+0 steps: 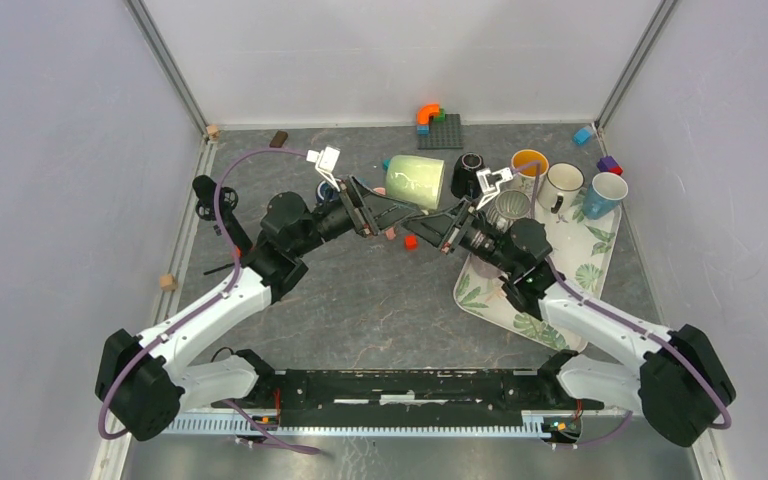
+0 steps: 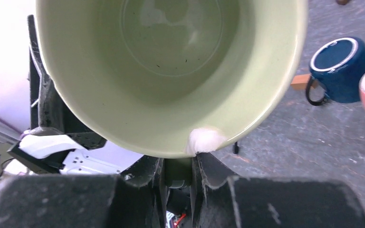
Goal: Turn the mug right side up
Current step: Turn over the cup at the center of the board.
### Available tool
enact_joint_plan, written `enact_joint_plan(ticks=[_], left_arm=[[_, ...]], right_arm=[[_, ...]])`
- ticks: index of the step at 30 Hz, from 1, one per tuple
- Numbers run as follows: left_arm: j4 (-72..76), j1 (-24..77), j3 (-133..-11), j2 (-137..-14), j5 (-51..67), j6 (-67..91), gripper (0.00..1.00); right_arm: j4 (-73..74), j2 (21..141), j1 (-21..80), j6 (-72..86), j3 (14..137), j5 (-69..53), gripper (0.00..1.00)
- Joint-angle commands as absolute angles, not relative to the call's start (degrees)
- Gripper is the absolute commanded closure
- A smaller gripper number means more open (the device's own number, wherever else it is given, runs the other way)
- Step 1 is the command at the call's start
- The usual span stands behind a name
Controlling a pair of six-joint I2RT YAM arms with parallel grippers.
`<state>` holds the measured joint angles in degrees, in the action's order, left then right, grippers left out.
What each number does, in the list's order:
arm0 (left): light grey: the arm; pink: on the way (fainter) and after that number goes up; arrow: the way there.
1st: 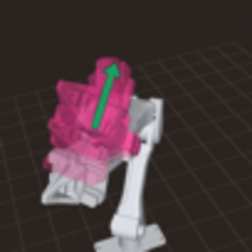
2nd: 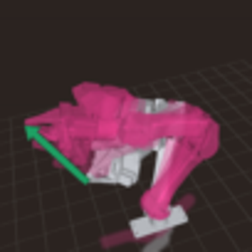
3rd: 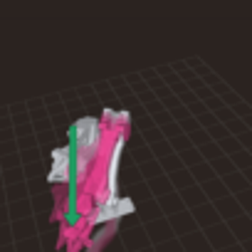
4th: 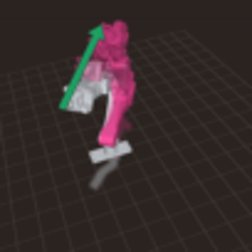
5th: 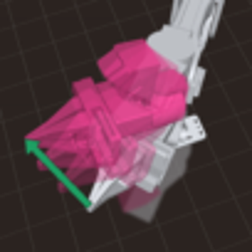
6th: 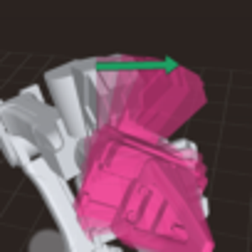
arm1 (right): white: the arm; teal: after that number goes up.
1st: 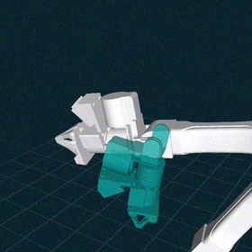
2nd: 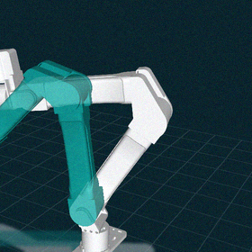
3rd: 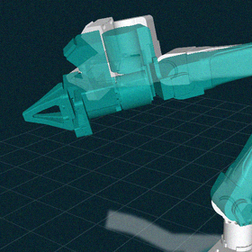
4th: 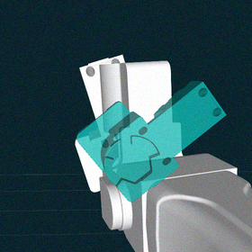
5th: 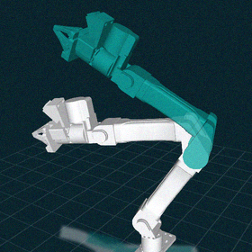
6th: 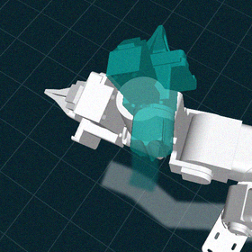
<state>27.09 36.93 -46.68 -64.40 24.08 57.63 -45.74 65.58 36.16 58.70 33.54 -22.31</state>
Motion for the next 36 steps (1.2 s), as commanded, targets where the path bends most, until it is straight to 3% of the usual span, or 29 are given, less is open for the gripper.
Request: enact_joint_plan(ticks=[1,20,36], left_arm=[[23.57,36.93,-50.74,-63.28,23.22,52.46,0.0],[0.27,36.92,-55.56,-59.0,18.29,38.75,0.0],[-10.01,36.97,-60.19,-63.08,27.08,32.93,0.0]], right_arm=[[-40.95,60.53,36.3,49.68,37.5,-16.44,1.0],[1.07,51.77,35.15,27.28,46.93,14.02,1.0],[21.45,51.08,15.58,20.32,47.17,26.67,1.0]])
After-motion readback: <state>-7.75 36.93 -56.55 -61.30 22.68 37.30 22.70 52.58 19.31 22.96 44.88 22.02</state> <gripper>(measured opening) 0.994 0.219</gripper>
